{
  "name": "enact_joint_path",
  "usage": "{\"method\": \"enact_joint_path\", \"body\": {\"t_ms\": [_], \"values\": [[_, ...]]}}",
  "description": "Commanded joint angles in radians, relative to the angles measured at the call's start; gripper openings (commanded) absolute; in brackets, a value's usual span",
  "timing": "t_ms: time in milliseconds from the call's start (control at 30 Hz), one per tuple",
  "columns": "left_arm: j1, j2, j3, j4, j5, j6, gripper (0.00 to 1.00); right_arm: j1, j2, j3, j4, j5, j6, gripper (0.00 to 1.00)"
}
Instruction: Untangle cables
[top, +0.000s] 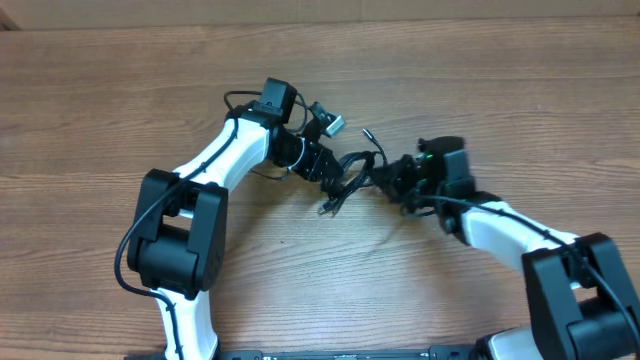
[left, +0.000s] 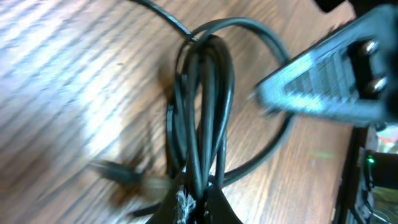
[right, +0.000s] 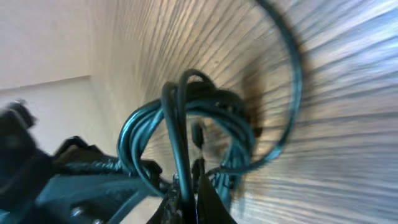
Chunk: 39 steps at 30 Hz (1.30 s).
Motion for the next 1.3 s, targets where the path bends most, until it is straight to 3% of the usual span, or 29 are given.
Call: {"method": "enact_joint_path", "body": {"t_ms": [0, 233, 667, 867, 1000, 1267], "values": [[0.01, 0.007, 0.003, -0.001, -0.081, -0.021, 0.04, -0.097, -0.01, 0.002, -0.047, -0.186, -0.031, 0.04], [0.01, 0.007, 0.003, -0.001, -0.081, -0.021, 0.04, -0.233, -0.01, 0.002, -0.175, -0.189, -0.102, 0.04], [0.01, 0.007, 0.003, -0.002, -0.072, -0.021, 0.04, -0.268, -0.009, 0.002, -0.202, -0.148, -0.238, 0.04], [0.01, 0.007, 0.003, -0.005, -0.074, -0.02, 0.04, -0.324, -0.01, 0.002, -0.203, -0.299, -0.399, 0.04], [0.01, 0.007, 0.003, -0.004, -0.074, -0.02, 0.04, -0.4, -0.009, 0.002, -0.217, -0.385, -0.404, 0.04], [0.01, 0.007, 0.003, -0.005, -0.072, -0.021, 0.04, -0.454, -0.009, 0.002, -0.293, -0.332, -0.405, 0.05]]}}
